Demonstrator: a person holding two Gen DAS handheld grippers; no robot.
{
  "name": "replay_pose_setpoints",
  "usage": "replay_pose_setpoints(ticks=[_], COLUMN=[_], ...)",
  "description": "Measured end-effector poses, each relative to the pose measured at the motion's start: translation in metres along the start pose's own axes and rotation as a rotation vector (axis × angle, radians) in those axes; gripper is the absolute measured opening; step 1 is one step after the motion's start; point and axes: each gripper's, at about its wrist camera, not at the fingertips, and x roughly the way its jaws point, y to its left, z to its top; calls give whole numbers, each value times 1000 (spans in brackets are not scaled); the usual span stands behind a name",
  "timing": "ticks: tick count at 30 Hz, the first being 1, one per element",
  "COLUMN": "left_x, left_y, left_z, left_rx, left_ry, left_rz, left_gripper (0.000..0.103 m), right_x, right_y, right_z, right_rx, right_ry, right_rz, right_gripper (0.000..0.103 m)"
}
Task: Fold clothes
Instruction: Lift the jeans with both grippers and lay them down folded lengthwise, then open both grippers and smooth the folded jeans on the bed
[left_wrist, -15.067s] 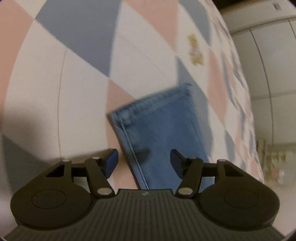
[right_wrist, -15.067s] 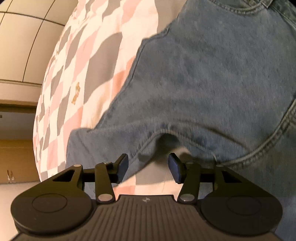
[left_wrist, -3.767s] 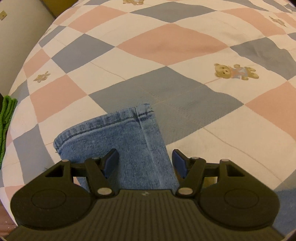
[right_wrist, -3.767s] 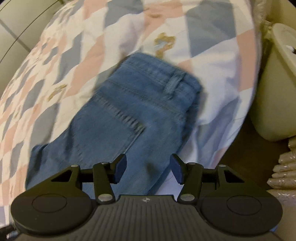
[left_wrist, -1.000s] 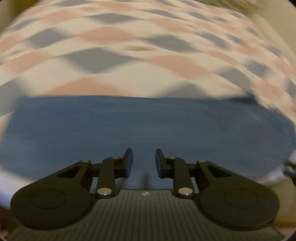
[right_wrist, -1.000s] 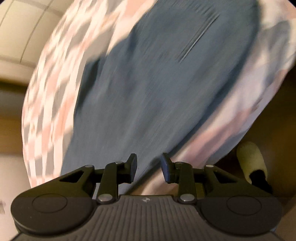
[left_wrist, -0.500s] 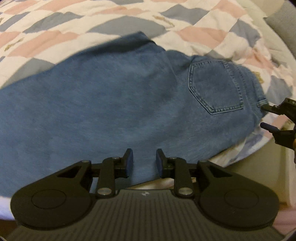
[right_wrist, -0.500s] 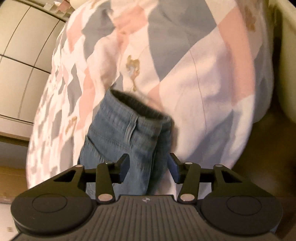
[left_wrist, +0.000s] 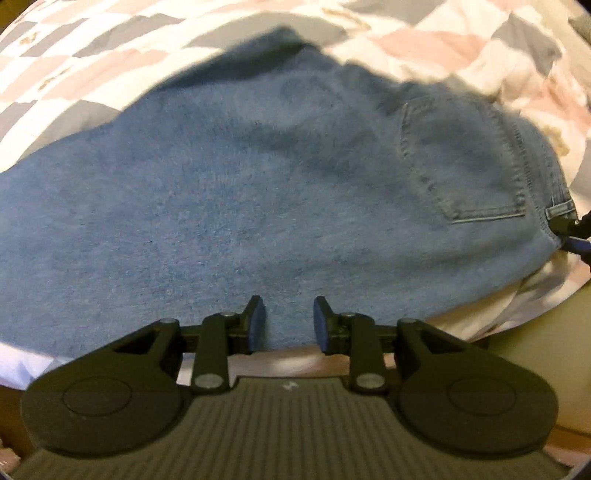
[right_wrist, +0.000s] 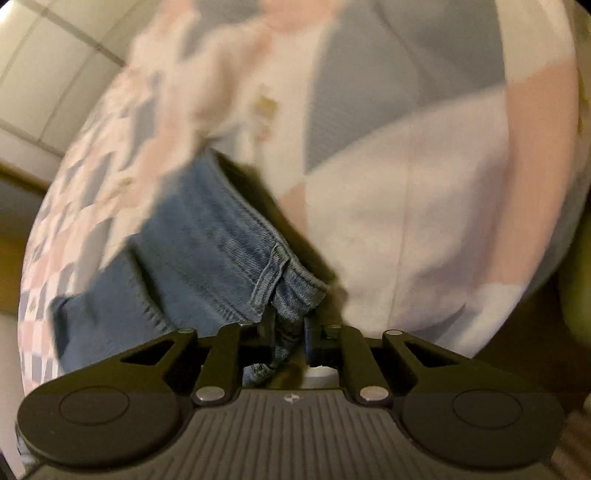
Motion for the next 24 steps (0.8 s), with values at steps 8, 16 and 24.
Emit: replay_pose_setpoints(ticks=[8, 16, 24], left_x=[4, -38, -98], left_y=[16, 27, 60], left_z=[4, 20, 28], left_rx=[-83, -66, -82], left_ry=[-22, -52, -102], left_rz=[68, 108, 111], left_gripper=[29, 28, 35], right_x=[-54, -24, -54], right_y=[50, 58, 125], right_z=[-2, 5, -16], right_rx=[-306, -367, -504], right_ry=[-125, 8, 72], right_rz=[-75, -67, -19], right_gripper=[38, 38, 59])
